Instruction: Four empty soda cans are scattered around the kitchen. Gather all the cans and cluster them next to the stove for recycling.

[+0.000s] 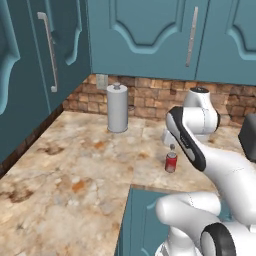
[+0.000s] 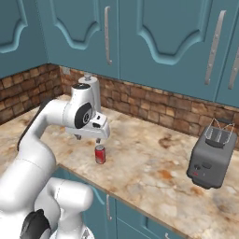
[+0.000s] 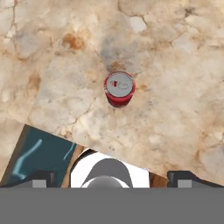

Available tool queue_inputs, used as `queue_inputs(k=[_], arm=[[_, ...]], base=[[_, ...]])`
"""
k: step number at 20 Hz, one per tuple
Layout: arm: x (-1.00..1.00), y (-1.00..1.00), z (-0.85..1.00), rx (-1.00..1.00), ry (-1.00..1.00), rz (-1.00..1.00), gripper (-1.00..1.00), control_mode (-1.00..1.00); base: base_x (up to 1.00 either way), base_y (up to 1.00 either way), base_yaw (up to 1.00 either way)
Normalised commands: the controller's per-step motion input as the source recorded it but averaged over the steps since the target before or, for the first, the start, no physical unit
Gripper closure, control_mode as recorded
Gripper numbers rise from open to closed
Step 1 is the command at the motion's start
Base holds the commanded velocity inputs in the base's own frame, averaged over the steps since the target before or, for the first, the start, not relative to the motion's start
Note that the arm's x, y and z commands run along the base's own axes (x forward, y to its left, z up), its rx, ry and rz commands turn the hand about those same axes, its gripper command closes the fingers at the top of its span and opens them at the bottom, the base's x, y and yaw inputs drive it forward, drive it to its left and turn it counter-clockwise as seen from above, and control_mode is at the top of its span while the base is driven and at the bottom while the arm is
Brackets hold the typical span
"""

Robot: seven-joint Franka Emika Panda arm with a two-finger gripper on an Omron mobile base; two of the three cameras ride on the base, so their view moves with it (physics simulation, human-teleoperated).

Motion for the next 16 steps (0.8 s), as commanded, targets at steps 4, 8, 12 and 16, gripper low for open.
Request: queue_inputs(k=[4, 8, 12, 16], arm=[[0.66, 0.00, -0.23, 0.00, 0.00, 0.00, -1.00, -1.00], [0.37, 0.00, -0.28, 0.00, 0.00, 0.00, -1.00, -1.00], [0.35, -0.02, -0.25, 0.00, 0.00, 0.00, -1.00, -1.00], [0.29, 0.00, -0.09, 0.00, 0.00, 0.00, -1.00, -1.00]], base=[[0.00, 0.00, 0.00], [0.00, 0.00, 0.00], [0.00, 0.00, 0.00], [0.00, 0.00, 0.00]])
